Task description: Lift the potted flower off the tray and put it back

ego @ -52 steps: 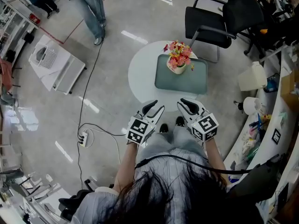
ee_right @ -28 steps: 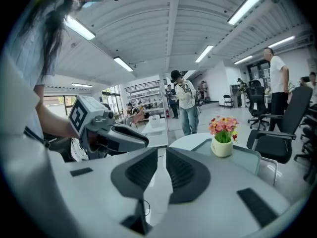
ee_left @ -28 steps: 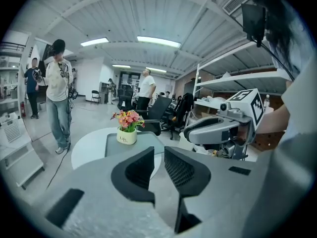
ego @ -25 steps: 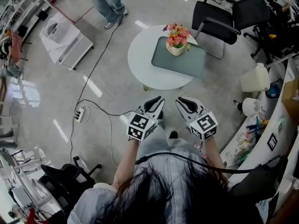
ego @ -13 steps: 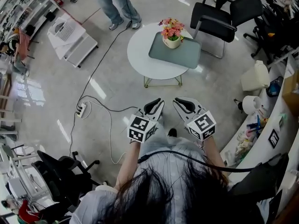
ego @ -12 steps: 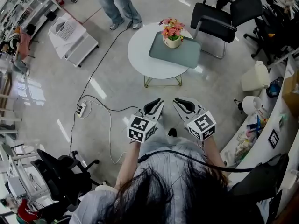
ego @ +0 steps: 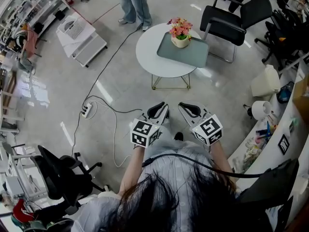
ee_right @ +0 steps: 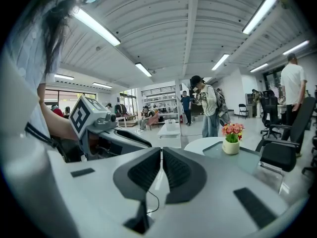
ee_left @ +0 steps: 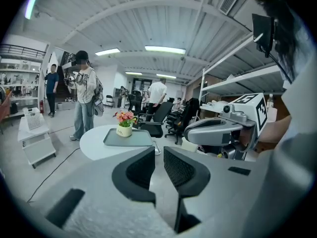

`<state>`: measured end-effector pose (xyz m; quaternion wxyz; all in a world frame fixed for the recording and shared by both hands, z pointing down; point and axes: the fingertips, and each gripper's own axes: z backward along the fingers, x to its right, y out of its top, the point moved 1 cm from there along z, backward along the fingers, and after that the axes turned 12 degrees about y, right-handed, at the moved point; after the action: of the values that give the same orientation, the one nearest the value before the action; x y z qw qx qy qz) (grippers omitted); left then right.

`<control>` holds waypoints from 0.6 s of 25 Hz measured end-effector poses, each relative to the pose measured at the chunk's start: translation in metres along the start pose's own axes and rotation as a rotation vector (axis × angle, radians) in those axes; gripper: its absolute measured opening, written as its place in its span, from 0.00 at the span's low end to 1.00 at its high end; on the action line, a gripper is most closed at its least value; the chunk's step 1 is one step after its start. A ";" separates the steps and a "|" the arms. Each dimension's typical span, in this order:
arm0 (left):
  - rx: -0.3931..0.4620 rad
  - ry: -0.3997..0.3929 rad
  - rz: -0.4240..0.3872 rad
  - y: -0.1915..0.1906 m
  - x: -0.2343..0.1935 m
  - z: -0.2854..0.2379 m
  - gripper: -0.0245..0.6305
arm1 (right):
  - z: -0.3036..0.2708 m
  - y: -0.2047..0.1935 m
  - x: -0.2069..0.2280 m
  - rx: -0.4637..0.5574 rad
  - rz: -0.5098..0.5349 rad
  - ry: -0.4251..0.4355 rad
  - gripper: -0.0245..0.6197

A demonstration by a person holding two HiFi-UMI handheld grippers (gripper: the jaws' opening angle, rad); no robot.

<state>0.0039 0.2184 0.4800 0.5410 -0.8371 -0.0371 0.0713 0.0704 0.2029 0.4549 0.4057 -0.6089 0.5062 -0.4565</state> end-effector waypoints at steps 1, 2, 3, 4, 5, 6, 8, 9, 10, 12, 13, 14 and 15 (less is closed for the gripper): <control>0.001 -0.001 0.003 0.000 0.001 0.001 0.14 | 0.001 0.000 -0.001 0.002 0.001 -0.001 0.10; 0.002 -0.002 0.003 0.001 0.002 0.001 0.14 | 0.002 0.001 -0.002 0.003 0.003 -0.003 0.10; 0.003 -0.004 0.001 0.001 0.003 0.001 0.14 | 0.003 0.001 -0.002 0.003 0.004 -0.005 0.10; 0.004 -0.006 -0.003 0.002 0.004 0.002 0.14 | 0.005 0.000 -0.003 0.003 0.006 -0.007 0.10; 0.004 -0.008 -0.006 0.002 0.006 0.002 0.14 | 0.006 0.000 -0.004 0.003 0.008 -0.008 0.10; 0.004 -0.009 -0.009 0.002 0.007 0.003 0.14 | 0.007 -0.001 -0.004 0.003 0.010 -0.010 0.10; 0.001 -0.012 -0.014 0.001 0.009 0.003 0.14 | 0.008 -0.001 -0.006 0.004 0.014 -0.011 0.10; -0.001 -0.014 -0.016 0.001 0.009 0.003 0.14 | 0.008 0.000 -0.006 0.005 0.016 -0.011 0.10; -0.003 -0.015 -0.018 0.001 0.009 0.003 0.14 | 0.008 0.000 -0.006 0.005 0.018 -0.010 0.10; -0.005 -0.016 -0.019 0.001 0.009 0.004 0.14 | 0.008 0.000 -0.007 0.005 0.020 -0.010 0.10; -0.005 -0.016 -0.020 0.000 0.010 0.004 0.14 | 0.008 0.000 -0.008 0.005 0.021 -0.010 0.10; -0.004 -0.016 -0.021 0.000 0.010 0.005 0.14 | 0.008 0.000 -0.008 0.006 0.021 -0.011 0.10; -0.002 -0.017 -0.022 0.000 0.010 0.005 0.14 | 0.008 0.000 -0.009 0.006 0.021 -0.011 0.10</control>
<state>0.0130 0.2243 0.4769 0.5405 -0.8367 -0.0507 0.0723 0.0772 0.2118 0.4519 0.4154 -0.6047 0.5088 -0.4503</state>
